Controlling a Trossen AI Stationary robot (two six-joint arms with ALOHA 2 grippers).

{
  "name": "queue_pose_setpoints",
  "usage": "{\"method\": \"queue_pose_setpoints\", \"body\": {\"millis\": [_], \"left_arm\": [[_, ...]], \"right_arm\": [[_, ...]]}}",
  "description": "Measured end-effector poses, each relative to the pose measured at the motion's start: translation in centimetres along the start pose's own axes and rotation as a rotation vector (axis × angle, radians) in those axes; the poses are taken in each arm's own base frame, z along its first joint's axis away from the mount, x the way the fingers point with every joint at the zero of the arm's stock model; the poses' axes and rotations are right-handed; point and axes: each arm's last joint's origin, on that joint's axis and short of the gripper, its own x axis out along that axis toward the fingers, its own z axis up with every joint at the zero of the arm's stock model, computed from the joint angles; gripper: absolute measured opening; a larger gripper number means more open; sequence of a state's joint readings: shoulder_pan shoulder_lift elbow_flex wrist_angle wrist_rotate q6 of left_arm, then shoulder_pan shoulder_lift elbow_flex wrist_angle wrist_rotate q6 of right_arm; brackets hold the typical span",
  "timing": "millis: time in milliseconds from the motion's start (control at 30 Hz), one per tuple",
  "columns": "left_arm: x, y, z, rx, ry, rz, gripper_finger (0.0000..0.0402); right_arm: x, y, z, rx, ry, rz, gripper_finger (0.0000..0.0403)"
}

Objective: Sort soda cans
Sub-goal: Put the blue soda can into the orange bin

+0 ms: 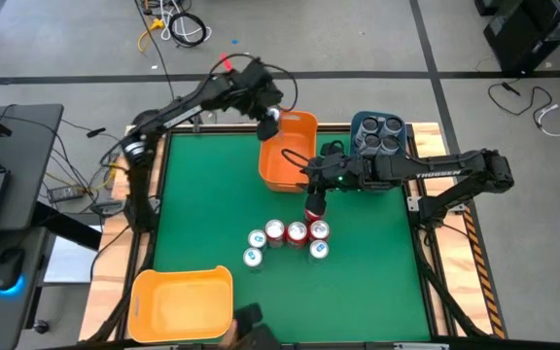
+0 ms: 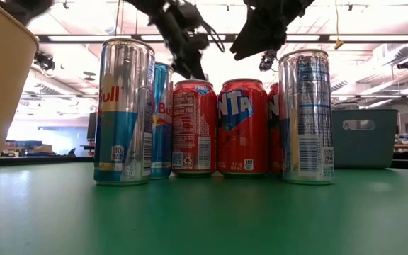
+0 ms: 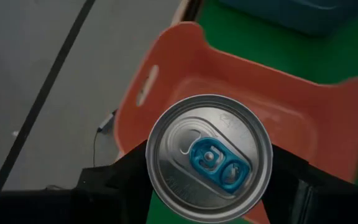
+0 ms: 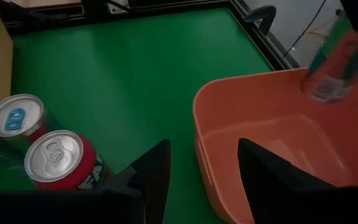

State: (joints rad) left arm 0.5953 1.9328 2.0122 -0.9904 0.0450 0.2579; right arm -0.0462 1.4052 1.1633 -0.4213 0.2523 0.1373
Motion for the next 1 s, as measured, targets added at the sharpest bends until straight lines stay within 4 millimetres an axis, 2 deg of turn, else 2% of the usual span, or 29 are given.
{"method": "queue_pose_setpoints", "body": {"millis": [167,367,667,1000], "left_arm": [[3.0,2.0,1.1,-0.029,0.025,0.016,0.0228],[6.1,3.0,0.3,-0.053,0.102,0.013,0.0228],[8.2,4.7,-0.4,-0.088,0.115,0.028,0.0228],[9.7,4.8,-1.5,-0.114,0.154,0.012,0.0228]], "right_arm": [[0.1,-0.6,0.1,0.003,0.001,-0.015,0.0174],[0.2,-0.7,0.1,-0.004,0.003,-0.008,0.0174],[0.2,-0.7,0.1,0.000,0.003,-0.008,0.0174],[0.2,-0.7,0.1,0.005,0.003,-0.007,0.0174]]}}
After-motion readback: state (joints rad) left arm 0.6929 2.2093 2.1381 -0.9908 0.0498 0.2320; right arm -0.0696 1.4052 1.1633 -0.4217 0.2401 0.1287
